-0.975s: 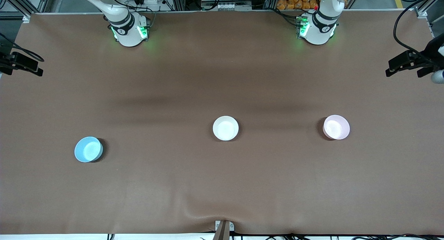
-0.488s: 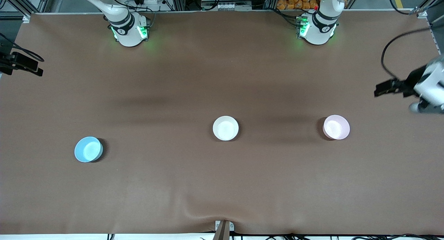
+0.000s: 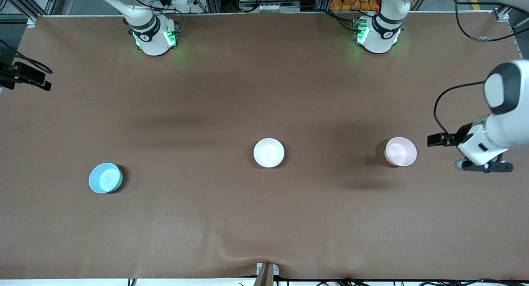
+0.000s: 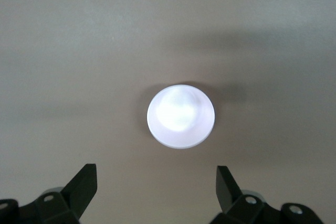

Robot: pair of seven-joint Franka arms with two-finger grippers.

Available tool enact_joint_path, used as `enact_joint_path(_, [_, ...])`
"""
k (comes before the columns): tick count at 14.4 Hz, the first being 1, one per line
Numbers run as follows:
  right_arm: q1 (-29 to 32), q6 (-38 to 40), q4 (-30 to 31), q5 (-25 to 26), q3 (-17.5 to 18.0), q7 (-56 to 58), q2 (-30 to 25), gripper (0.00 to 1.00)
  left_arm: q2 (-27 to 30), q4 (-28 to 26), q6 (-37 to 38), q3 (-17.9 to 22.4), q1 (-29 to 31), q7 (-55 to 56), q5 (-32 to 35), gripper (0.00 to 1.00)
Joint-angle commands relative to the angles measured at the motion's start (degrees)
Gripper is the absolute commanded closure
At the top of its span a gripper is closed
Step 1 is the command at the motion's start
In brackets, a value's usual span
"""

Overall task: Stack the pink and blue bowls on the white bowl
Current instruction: 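Move the left gripper over the pink bowl and lower around its rim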

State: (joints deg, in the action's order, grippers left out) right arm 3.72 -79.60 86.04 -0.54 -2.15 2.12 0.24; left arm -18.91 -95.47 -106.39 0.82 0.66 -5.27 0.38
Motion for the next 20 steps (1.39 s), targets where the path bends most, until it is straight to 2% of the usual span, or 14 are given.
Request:
enact_joint_path(1, [0.24, 0.5, -0.35, 0.98, 0.39, 0.78, -0.16, 0.0, -1.66, -4.88, -8.43, -0.21, 0.83, -2.02, 1.12, 0.0])
enact_joint_path(3, [0.41, 0.59, -0.35, 0.98, 0.39, 0.78, -0.16, 0.0, -1.83, -11.29, -17.4, -0.3, 1.62, -2.55, 1.12, 0.0])
enact_joint_path(5, [0.5, 0.5, -0.44, 0.98, 0.39, 0.69, -0.16, 0.0, -3.15, -14.65, -22.96, -0.3, 1.63, -2.73, 1.12, 0.0])
enact_joint_path(9, [0.5, 0.5, -0.44, 0.98, 0.39, 0.78, -0.16, 0.0, -4.12, -17.74, -26.14, -0.3, 2.42, -4.13, 1.12, 0.0])
enact_joint_path(10, [0.5, 0.5, -0.44, 0.98, 0.39, 0.78, -0.16, 0.0, -4.29, -17.91, -26.23, -0.3, 2.5, -5.18, 1.03, 0.04])
enact_joint_path(13, [0.42, 0.41, -0.44, 0.98, 0.39, 0.69, -0.16, 0.0, -5.43, -18.53, -26.41, -0.38, 4.0, -7.74, 0.59, 0.29])
enact_joint_path(15, [0.24, 0.15, -0.53, 0.98, 0.39, 0.6, 0.02, 0.0, -6.67, -18.53, -28.59, -0.38, 4.0, -7.83, 0.42, 0.41])
enact_joint_path(17, [0.15, 0.06, -0.62, 0.98, 0.39, 0.51, 0.2, 0.0, -7.2, -18.62, -28.78, -0.56, 3.91, -7.83, 0.24, 0.49])
enact_joint_path(20, [0.15, -0.03, -0.7, 0.98, 0.48, 0.43, 0.2, 0.0, -8.34, -18.44, -29.83, -0.82, 4.0, -7.83, -0.02, 0.54])
